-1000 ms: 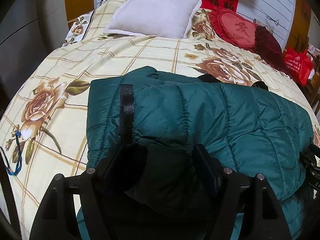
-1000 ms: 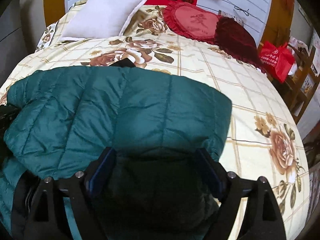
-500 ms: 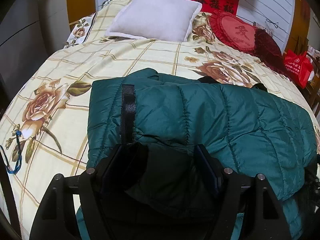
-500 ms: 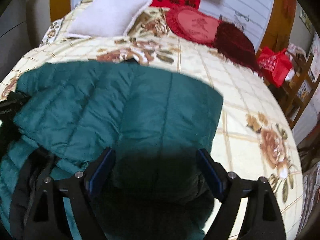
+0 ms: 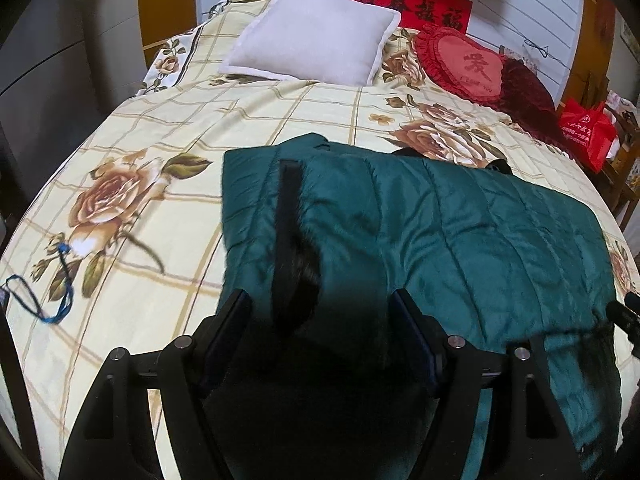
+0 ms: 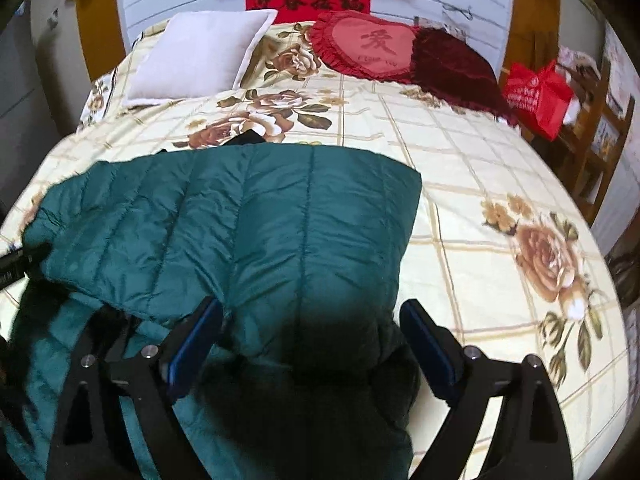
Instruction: Fold large clothes
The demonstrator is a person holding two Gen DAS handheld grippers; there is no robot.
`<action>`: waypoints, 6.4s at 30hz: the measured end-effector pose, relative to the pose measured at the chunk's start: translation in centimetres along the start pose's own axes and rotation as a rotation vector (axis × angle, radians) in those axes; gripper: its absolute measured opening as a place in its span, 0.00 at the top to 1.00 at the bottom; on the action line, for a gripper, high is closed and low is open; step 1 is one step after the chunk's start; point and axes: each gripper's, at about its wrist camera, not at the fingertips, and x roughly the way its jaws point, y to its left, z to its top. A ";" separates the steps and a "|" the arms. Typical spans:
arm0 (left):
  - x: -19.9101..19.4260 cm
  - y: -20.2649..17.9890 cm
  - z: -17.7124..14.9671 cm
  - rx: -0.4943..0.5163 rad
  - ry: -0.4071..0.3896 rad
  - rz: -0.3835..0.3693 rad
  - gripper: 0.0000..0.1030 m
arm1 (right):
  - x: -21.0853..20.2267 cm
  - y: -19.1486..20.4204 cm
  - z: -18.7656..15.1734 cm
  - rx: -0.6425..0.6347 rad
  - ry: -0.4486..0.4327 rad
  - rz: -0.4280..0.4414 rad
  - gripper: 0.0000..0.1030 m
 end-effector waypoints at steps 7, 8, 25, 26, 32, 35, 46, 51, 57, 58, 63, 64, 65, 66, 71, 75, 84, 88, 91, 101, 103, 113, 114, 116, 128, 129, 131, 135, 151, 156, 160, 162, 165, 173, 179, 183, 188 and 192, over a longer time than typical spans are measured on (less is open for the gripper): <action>-2.5 0.9 -2.2 0.006 0.013 0.000 0.47 | -1.0 0.0 -1.9 0.021 0.030 0.029 0.10; -2.9 1.1 -2.6 0.009 0.016 0.000 0.47 | -1.1 0.0 -2.1 0.021 0.032 0.029 0.10; -8.1 4.1 -10.1 0.022 0.074 -0.008 0.47 | -5.4 -0.1 -8.2 -0.019 0.084 0.027 0.10; -8.4 4.3 -10.7 0.019 0.079 -0.007 0.47 | -5.6 -0.1 -8.8 -0.024 0.089 0.027 0.10; -9.6 4.7 -13.3 0.036 0.105 -0.003 0.47 | -6.6 -0.1 -11.4 -0.044 0.117 0.029 0.10; -10.4 5.2 -14.6 0.034 0.115 -0.006 0.47 | -7.1 -0.3 -12.6 -0.047 0.129 0.035 0.10; -13.2 7.6 -17.5 0.004 0.144 -0.049 0.47 | -10.3 -2.2 -16.9 -0.040 0.165 0.060 0.10; -13.6 9.7 -18.4 -0.078 0.183 -0.091 0.47 | -11.5 -3.2 -18.4 -0.048 0.192 0.051 0.10; -14.0 11.2 -19.5 -0.122 0.218 -0.123 0.47 | -12.4 -4.4 -20.2 -0.044 0.226 0.061 0.10; -14.0 11.4 -19.7 -0.132 0.228 -0.134 0.47 | -12.5 -4.6 -20.4 -0.037 0.232 0.071 0.10; -13.7 12.2 -20.3 -0.193 0.259 -0.187 0.47 | -12.5 -5.7 -21.4 0.001 0.249 0.138 0.10; -13.6 12.3 -20.5 -0.198 0.266 -0.189 0.47 | -12.5 -5.8 -21.6 0.007 0.253 0.147 0.10; -13.5 12.3 -20.7 -0.203 0.274 -0.190 0.47 | -12.4 -6.0 -21.7 0.012 0.257 0.155 0.10; -13.4 12.3 -20.9 -0.205 0.281 -0.189 0.47 | -12.4 -6.1 -21.8 0.014 0.261 0.161 0.10; -13.2 11.9 -21.4 -0.191 0.285 -0.173 0.47 | -12.1 -6.3 -21.9 0.005 0.263 0.162 0.10; -13.3 11.6 -21.6 -0.172 0.275 -0.159 0.47 | -12.3 -6.6 -21.7 -0.008 0.249 0.144 0.10; -13.2 11.0 -21.5 -0.151 0.276 -0.149 0.46 | -11.7 -5.6 -22.0 0.013 0.305 0.248 0.10; -13.1 10.9 -21.4 -0.144 0.275 -0.142 0.45 | -11.6 -4.5 -22.4 -0.019 0.316 0.268 0.10; -13.2 10.8 -21.5 -0.134 0.271 -0.138 0.44 | -11.5 -4.4 -22.4 -0.011 0.309 0.275 0.09; -13.1 10.1 -21.7 -0.095 0.262 -0.121 0.39 | -11.8 -3.6 -22.6 -0.053 0.272 0.293 0.22; -13.0 9.9 -21.8 -0.079 0.265 -0.120 0.39 | -11.9 -3.6 -22.6 -0.054 0.254 0.299 0.31; -14.9 8.4 -21.5 -0.005 0.196 -0.162 0.97 | -14.1 -4.6 -21.0 -0.028 0.157 0.361 0.80; -15.2 8.5 -21.2 -0.010 0.187 -0.171 1.00 | -14.4 -4.7 -20.7 -0.024 0.146 0.371 0.81; -15.9 9.0 -20.2 -0.032 0.164 -0.208 1.00 | -15.2 -4.9 -19.5 -0.016 0.117 0.397 0.81; -19.1 9.5 -10.3 -0.109 -0.039 -0.288 1.00 | -16.4 -6.2 -9.2 0.081 -0.078 0.443 0.81; -19.0 9.3 -9.0 -0.111 -0.054 -0.289 1.00 | -16.1 -6.3 -8.3 0.095 -0.086 0.442 0.81; -18.3 9.0 -6.6 -0.121 -0.076 -0.287 1.00 | -15.0 -6.7 -5.8 0.142 -0.097 0.441 0.81; -15.7 7.9 -1.4 -0.137 -0.099 -0.262 1.00 | -12.2 -7.0 -1.5 0.202 -0.101 0.421 0.81; -0.1 6.1 8.0 -0.194 -0.039 -0.107 1.00 | 3.3 -7.1 8.4 0.319 -0.016 0.251 0.81; 2.9 6.2 8.0 -0.211 -0.020 -0.115 1.00 | 7.1 -6.9 8.3 0.357 0.011 0.210 0.81; 0.9 7.1 8.6 -0.237 -0.047 -0.179 0.90 | 8.2 -6.5 8.3 0.359 0.028 0.181 0.81; -1.2 7.3 8.8 -0.227 -0.090 -0.194 0.81 | 8.3 -6.4 8.5 0.357 0.034 0.173 0.81; -4.2 6.8 8.7 -0.194 -0.174 -0.181 0.58 | 8.2 -6.4 8.6 0.374 0.039 0.177 0.77; -2.6 1.4 7.3 -0.056 -0.097 -0.149 0.53 | 3.2 -7.1 9.1 0.449 -0.068 0.298 0.32; 1.0 -0.3 6.3 -0.045 -0.041 -0.068 0.53 | -1.6 -4.4 10.0 0.285 -0.151 0.255 0.31; 1.6 -0.7 6.0 -0.039 -0.040 -0.050 0.53 | -1.5 0.6 10.3 0.106 -0.134 0.261 0.31; 2.5 -1.0 6.1 -0.016 -0.031 -0.032 0.53 | 1.7 7.2 10.0 -0.092 -0.077 0.238 0.31; 3.3 -1.2 6.2 0.004 -0.028 -0.016 0.53 | 5.3 10.2 9.8 -0.162 -0.032 0.165 0.31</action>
